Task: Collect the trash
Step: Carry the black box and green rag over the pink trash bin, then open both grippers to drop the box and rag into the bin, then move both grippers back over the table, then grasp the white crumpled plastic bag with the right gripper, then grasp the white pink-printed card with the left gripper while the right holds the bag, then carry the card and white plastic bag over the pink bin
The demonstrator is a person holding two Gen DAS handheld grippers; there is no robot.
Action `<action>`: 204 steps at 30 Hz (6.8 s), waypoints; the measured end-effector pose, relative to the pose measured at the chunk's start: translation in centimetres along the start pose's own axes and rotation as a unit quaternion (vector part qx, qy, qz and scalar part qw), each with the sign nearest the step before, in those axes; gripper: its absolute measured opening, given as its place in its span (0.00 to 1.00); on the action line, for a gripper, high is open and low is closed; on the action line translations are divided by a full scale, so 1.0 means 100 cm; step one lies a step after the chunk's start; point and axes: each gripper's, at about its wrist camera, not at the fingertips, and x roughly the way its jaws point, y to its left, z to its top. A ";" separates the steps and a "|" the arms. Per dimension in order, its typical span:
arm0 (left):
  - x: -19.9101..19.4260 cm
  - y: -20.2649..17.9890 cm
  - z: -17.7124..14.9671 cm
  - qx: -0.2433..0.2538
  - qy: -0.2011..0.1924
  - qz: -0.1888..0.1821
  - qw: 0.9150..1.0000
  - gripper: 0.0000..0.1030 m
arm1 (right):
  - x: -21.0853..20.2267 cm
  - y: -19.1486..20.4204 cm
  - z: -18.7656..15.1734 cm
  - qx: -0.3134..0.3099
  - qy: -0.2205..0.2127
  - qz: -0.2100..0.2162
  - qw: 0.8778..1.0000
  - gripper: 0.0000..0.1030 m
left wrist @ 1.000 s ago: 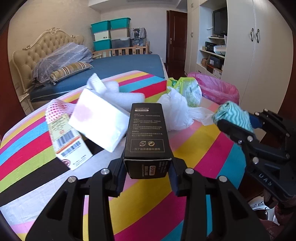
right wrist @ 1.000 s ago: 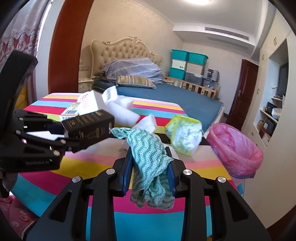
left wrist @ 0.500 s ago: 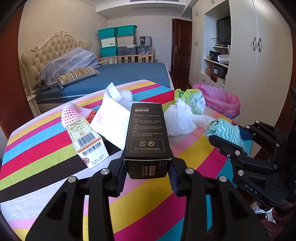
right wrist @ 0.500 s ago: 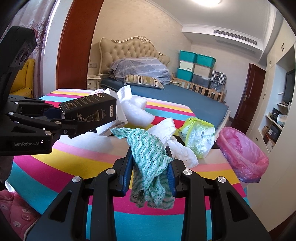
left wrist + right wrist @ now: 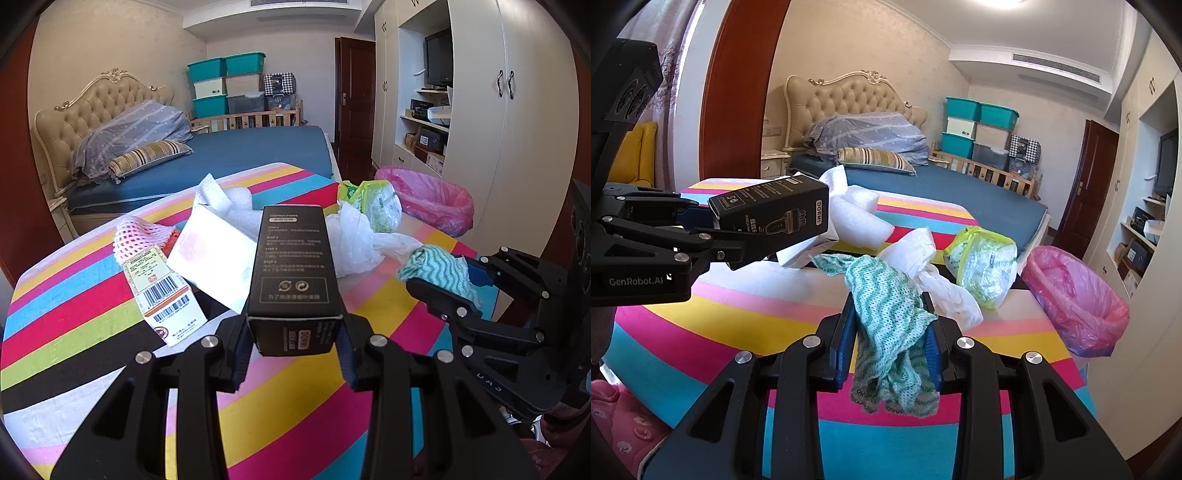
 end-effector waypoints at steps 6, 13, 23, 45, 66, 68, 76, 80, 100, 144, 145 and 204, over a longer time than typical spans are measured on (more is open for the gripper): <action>0.011 -0.011 0.009 0.014 0.000 -0.011 1.000 0.37 | 0.002 -0.015 -0.002 0.016 0.003 -0.004 1.000 0.31; 0.047 -0.050 0.045 0.044 -0.011 -0.062 0.997 0.37 | 0.003 -0.091 -0.004 0.088 -0.003 -0.033 0.996 0.31; 0.115 -0.118 0.118 0.077 -0.017 -0.142 0.987 0.37 | 0.020 -0.224 -0.006 0.174 -0.008 -0.092 0.981 0.31; 0.278 -0.174 0.180 0.005 0.060 -0.173 0.983 0.62 | 0.097 -0.356 -0.009 0.246 -0.004 -0.111 0.963 0.67; 0.092 -0.070 0.070 0.017 -0.050 -0.018 0.998 0.95 | 0.032 -0.208 -0.024 0.226 0.000 -0.081 0.971 0.82; 0.075 -0.052 0.054 0.011 -0.049 0.001 0.999 0.95 | 0.037 -0.184 -0.023 0.216 0.006 -0.062 0.974 0.82; 0.031 0.032 -0.005 -0.046 -0.030 0.085 0.995 0.95 | 0.063 -0.111 -0.009 0.155 0.040 -0.009 0.987 0.82; 0.015 0.066 -0.024 -0.080 -0.025 0.118 0.989 0.95 | 0.063 -0.093 0.003 0.131 0.036 -0.001 0.991 0.82; 0.011 0.080 -0.034 -0.090 -0.020 0.146 0.985 0.94 | 0.129 -0.034 0.031 0.047 0.130 0.018 0.990 0.82; 0.091 0.076 0.001 -0.304 0.005 -0.006 0.952 0.88 | 0.080 -0.075 0.017 0.146 0.011 0.040 0.988 0.29; 0.093 0.077 0.003 -0.310 0.005 -0.003 0.951 0.88 | 0.079 -0.076 0.017 0.147 0.011 0.042 0.988 0.29; 0.098 -0.116 0.085 0.089 -0.064 -0.032 0.993 0.72 | 0.008 -0.192 -0.009 0.171 -0.046 -0.096 0.980 0.29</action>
